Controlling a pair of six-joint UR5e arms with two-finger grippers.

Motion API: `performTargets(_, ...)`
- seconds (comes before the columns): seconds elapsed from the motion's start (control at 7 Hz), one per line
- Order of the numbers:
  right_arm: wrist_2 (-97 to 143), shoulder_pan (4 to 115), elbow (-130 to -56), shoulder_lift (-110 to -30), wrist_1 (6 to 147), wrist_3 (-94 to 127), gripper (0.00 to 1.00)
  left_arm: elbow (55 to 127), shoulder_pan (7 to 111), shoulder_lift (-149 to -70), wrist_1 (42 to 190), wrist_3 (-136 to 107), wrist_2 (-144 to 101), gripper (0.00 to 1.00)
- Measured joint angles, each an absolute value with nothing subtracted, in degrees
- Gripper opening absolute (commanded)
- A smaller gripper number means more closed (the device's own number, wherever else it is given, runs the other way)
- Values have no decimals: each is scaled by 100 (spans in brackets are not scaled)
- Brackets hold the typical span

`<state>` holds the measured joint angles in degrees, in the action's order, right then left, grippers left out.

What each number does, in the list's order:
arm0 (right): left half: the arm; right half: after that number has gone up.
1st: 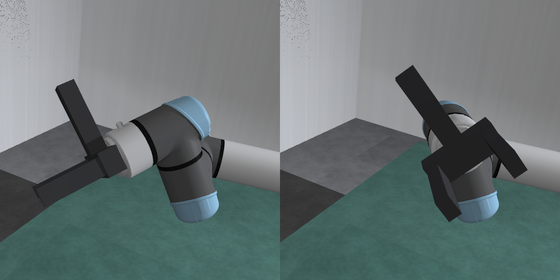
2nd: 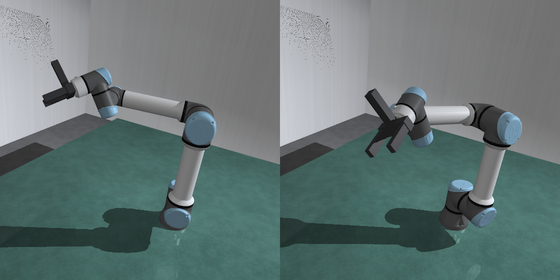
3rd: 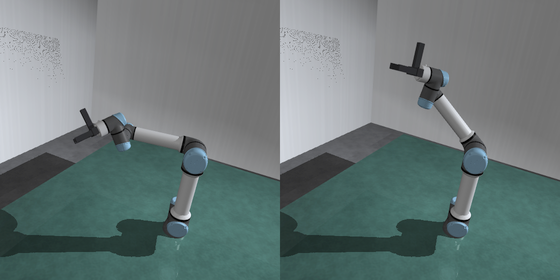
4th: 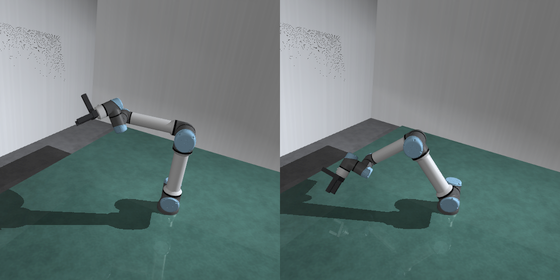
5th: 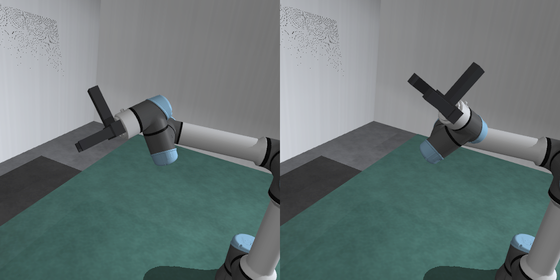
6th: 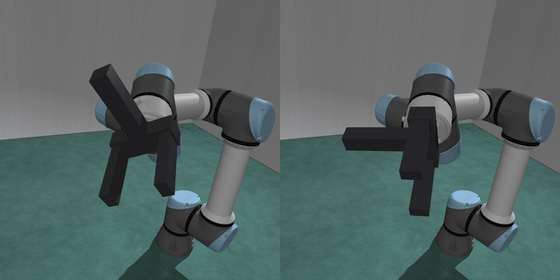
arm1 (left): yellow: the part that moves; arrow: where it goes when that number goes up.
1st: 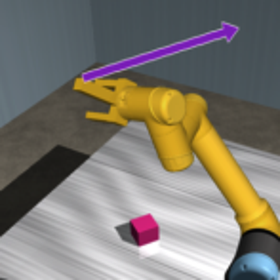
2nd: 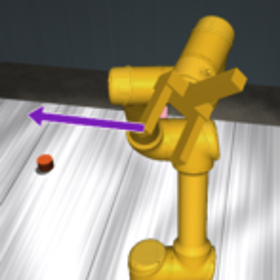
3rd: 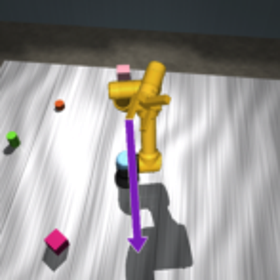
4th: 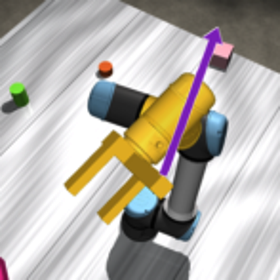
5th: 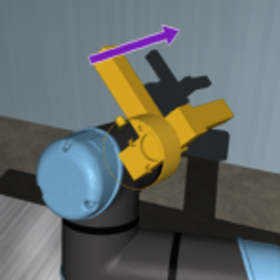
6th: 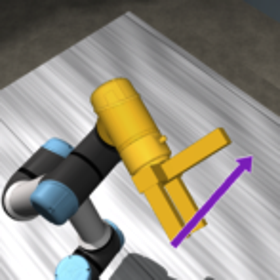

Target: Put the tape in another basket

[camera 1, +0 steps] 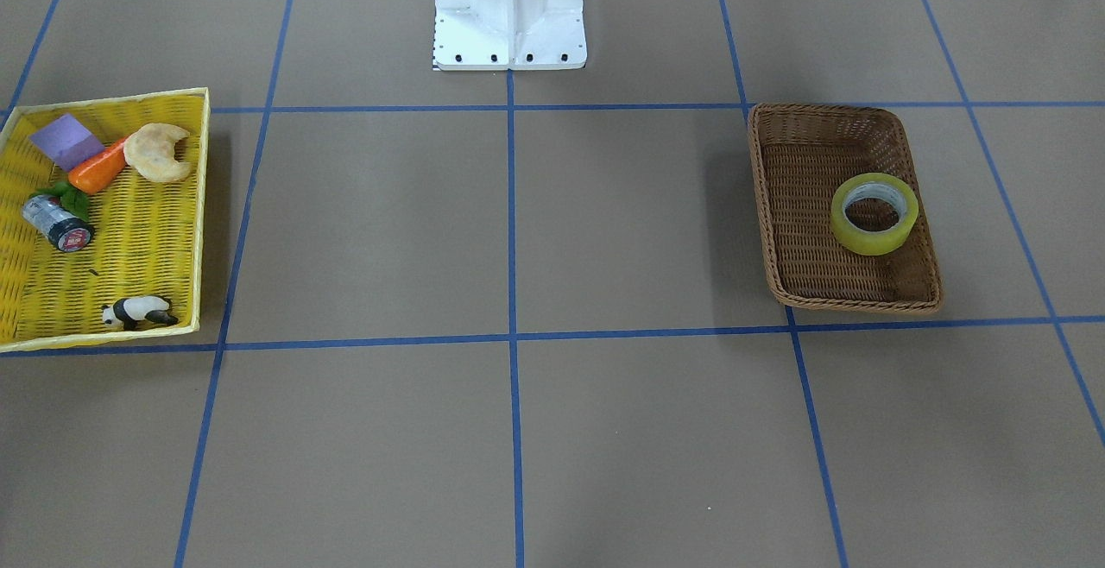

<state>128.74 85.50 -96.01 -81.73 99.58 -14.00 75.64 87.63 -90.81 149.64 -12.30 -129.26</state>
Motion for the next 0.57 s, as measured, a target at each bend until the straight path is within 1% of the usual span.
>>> performTargets(0.14, 12870, 8603, -9599, -8218, 9958, -1423, 100, 7773, 8883, -9084, 13864, -555, -12884, 98)
performTargets(0.57, 12869, 8663, -9592, -8333, 9958, -1432, 100, 9052, 9064, -9171, 9792, 838, -12882, 98)
